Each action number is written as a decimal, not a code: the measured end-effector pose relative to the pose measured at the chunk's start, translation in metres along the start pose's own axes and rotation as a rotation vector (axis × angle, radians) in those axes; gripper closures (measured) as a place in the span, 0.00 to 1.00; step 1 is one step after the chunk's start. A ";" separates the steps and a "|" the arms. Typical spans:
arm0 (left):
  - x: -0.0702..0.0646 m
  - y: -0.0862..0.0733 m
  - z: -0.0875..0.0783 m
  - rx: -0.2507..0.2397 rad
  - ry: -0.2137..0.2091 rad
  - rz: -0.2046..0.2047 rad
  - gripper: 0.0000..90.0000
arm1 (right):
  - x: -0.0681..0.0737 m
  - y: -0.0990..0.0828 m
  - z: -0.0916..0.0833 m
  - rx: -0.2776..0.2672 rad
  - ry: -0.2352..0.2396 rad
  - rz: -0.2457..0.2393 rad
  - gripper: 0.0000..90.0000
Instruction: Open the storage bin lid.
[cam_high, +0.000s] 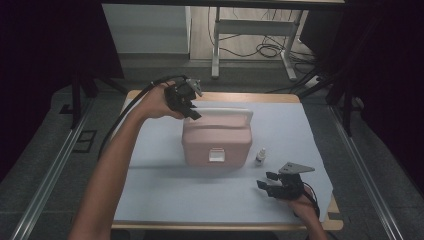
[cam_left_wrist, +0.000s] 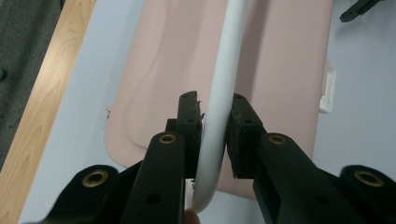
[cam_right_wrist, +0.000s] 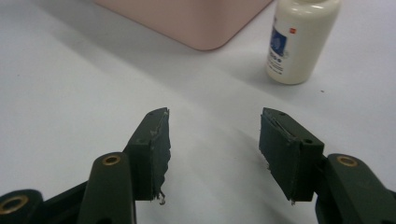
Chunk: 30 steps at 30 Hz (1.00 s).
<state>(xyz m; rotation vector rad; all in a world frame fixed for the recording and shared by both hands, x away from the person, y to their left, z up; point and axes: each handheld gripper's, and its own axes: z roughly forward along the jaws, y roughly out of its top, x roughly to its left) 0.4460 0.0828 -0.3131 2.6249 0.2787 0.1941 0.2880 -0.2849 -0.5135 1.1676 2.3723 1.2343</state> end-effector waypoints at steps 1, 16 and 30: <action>0.000 0.000 0.000 0.000 0.000 0.000 0.86 | -0.001 0.000 0.000 -0.003 -0.002 0.004 0.48; 0.012 0.000 -0.007 -0.030 -0.040 -0.005 0.86 | 0.001 0.001 -0.002 -0.014 0.004 0.011 0.48; 0.020 0.002 -0.010 -0.047 -0.067 -0.010 0.86 | 0.014 0.015 -0.013 -0.060 0.014 -0.044 0.86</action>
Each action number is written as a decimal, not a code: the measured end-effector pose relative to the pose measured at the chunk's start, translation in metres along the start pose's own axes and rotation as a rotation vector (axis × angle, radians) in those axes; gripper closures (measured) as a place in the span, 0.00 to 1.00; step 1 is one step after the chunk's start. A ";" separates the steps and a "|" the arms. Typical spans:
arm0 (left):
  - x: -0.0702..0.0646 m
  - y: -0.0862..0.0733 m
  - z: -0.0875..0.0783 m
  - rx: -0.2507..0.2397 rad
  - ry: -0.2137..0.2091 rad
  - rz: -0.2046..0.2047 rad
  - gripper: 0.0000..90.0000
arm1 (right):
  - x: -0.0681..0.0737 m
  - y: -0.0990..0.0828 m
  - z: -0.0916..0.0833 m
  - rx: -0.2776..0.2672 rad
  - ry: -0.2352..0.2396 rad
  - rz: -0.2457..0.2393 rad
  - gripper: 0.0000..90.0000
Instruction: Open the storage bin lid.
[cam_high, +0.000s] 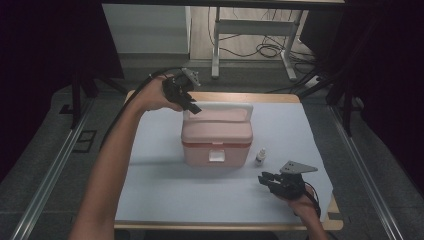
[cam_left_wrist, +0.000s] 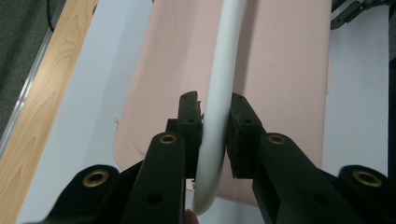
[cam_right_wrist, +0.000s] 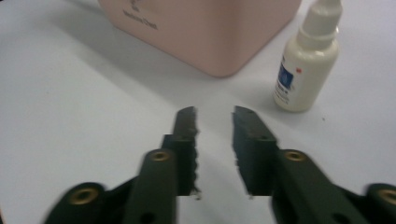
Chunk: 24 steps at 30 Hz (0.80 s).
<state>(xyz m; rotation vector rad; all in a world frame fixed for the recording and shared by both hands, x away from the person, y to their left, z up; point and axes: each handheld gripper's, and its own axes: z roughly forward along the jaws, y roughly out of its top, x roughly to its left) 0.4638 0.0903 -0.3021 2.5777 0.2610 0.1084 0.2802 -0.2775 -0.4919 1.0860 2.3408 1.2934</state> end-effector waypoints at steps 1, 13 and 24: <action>0.000 0.000 0.000 -0.001 -0.002 0.000 0.87 | 0.001 0.002 -0.001 -0.003 -0.003 -0.009 0.89; 0.005 -0.001 -0.002 -0.020 -0.028 -0.011 0.87 | 0.016 0.028 -0.015 -0.107 -0.017 -0.059 1.00; 0.009 0.000 -0.004 -0.030 -0.031 -0.020 0.87 | 0.024 0.079 -0.012 -0.162 -0.011 -0.112 1.00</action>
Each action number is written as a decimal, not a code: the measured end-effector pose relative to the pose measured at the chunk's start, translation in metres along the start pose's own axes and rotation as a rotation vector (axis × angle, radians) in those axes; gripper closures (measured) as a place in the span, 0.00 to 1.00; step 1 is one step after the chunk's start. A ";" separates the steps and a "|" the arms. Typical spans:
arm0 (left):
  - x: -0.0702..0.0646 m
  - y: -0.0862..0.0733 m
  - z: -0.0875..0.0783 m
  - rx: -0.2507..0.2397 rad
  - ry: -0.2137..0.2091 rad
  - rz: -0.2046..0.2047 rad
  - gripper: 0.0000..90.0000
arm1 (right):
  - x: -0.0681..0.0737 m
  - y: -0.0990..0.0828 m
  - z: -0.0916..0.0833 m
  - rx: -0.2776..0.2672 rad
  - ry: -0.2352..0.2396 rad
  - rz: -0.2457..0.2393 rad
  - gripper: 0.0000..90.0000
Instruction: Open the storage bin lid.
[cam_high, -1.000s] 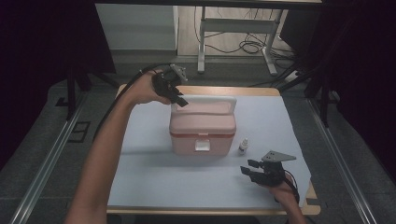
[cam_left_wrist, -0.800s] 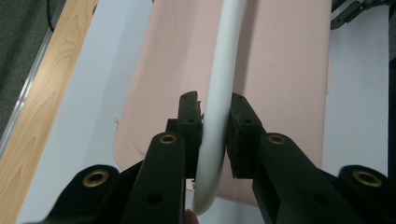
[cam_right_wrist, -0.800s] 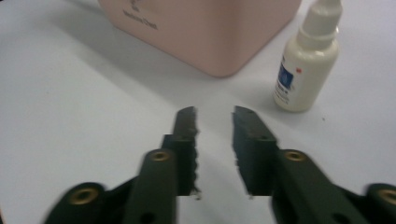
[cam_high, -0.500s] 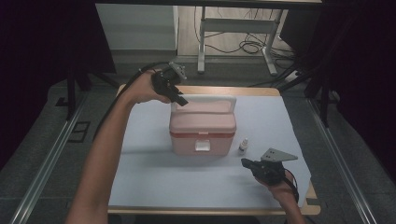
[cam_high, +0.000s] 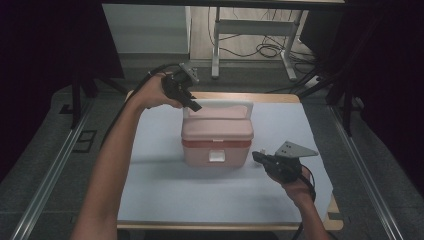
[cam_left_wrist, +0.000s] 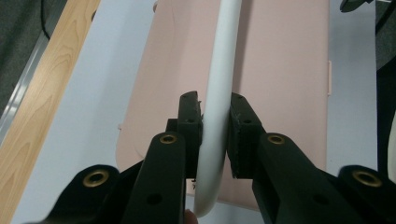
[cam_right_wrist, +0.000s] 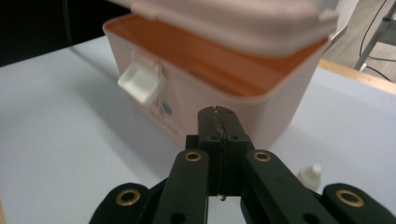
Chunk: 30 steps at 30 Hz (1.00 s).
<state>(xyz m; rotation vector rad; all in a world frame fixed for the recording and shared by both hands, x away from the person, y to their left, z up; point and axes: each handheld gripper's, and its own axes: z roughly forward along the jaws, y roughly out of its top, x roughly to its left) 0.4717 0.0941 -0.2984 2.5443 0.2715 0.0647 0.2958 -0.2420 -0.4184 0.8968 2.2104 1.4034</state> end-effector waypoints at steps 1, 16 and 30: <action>0.000 0.000 0.000 0.000 -0.002 -0.001 0.87 | 0.000 0.003 0.002 -0.002 0.004 -0.003 1.00; 0.001 0.000 -0.001 -0.002 -0.001 -0.004 0.87 | 0.003 0.018 0.025 -0.007 -0.002 -0.007 1.00; 0.002 -0.002 0.000 -0.013 0.001 -0.007 0.86 | 0.003 0.022 0.038 -0.016 -0.040 -0.011 1.00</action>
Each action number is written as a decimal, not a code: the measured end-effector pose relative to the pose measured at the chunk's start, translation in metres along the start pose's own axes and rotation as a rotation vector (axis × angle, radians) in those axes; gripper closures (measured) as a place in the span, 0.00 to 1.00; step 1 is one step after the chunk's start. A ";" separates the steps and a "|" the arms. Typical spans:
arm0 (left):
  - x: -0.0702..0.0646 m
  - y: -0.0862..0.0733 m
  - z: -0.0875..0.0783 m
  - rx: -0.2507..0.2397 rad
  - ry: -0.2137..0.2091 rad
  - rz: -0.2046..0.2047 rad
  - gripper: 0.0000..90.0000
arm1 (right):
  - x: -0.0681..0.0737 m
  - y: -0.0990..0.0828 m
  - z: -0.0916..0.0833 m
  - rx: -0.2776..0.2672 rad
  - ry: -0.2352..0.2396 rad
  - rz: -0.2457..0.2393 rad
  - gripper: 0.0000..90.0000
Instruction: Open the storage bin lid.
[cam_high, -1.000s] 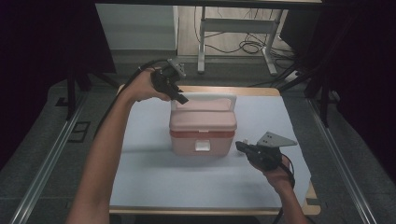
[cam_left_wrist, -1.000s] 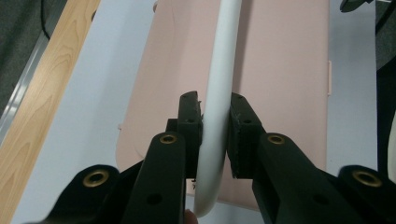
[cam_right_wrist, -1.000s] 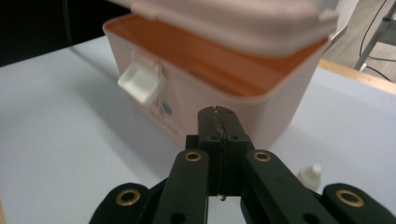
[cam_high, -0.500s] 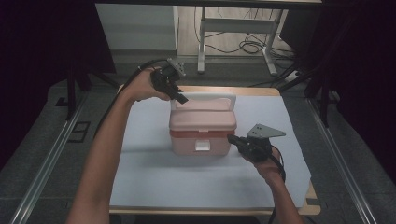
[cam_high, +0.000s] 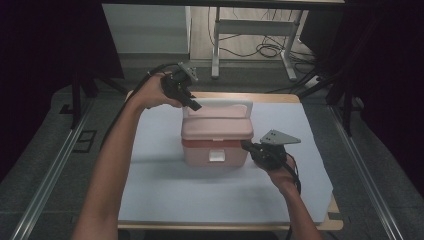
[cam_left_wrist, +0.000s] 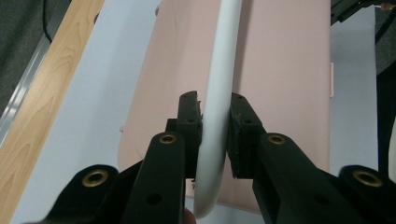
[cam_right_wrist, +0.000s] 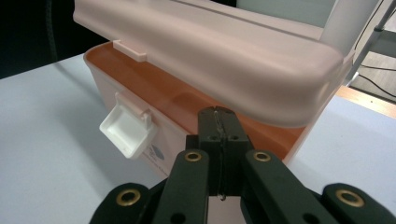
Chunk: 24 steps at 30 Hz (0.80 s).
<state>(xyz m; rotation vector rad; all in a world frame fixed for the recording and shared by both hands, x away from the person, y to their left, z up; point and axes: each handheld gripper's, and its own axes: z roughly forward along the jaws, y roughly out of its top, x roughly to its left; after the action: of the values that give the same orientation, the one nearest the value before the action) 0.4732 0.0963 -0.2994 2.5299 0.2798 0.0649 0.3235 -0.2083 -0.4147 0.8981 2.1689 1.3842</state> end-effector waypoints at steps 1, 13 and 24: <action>0.000 0.000 0.000 -0.001 0.001 -0.001 0.86 | 0.000 0.000 0.001 0.001 -0.001 0.001 1.00; -0.006 -0.002 -0.005 -0.064 0.100 0.006 0.71 | 0.001 0.001 0.006 0.005 -0.020 -0.004 1.00; -0.015 -0.026 -0.027 -0.095 0.167 -0.056 0.50 | 0.000 -0.002 0.005 0.001 -0.017 0.012 1.00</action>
<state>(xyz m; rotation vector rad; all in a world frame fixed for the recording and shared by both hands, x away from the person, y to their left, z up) 0.4504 0.1290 -0.2917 2.4240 0.4046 0.2622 0.3263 -0.2060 -0.4190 0.9212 2.1549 1.3757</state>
